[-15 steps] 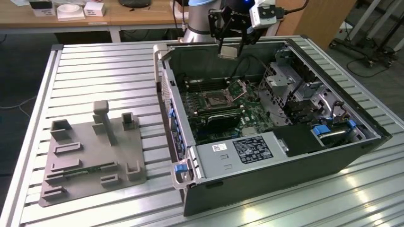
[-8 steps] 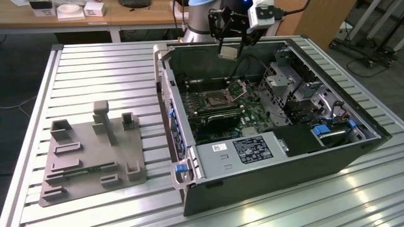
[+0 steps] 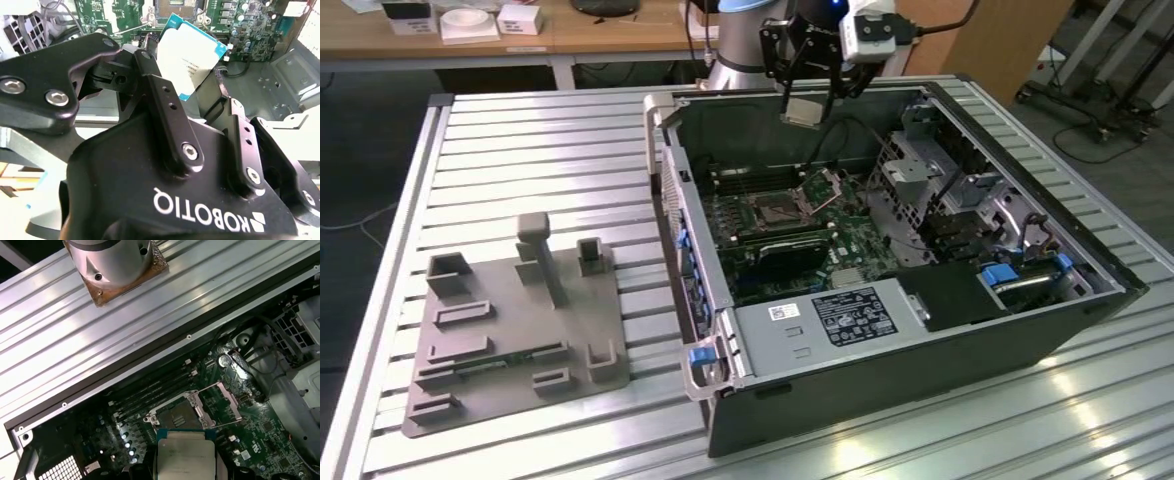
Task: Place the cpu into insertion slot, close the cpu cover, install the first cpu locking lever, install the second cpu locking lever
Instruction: 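Place the cpu into insertion slot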
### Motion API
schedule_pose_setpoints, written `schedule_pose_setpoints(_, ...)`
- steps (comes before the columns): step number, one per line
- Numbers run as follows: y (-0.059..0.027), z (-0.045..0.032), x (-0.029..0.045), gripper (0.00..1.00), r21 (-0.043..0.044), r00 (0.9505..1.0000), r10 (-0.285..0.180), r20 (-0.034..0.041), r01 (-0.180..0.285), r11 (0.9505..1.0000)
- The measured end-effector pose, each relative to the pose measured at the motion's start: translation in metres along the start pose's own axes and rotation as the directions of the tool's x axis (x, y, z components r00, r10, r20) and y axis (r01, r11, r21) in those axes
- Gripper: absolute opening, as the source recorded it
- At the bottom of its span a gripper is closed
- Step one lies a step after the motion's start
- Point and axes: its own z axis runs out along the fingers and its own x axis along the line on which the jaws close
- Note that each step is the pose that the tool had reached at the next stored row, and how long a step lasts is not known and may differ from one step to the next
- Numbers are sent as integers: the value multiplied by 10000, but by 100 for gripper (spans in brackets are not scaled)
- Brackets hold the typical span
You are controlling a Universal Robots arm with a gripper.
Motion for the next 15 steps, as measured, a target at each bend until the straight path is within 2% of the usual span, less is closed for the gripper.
schedule_pose_setpoints(9,-1,8,0,54,-14,9981,621,55,-621,9981)
schedule_pose_setpoints(15,-1,13,0,54,-27,9938,1109,98,-1109,9938)
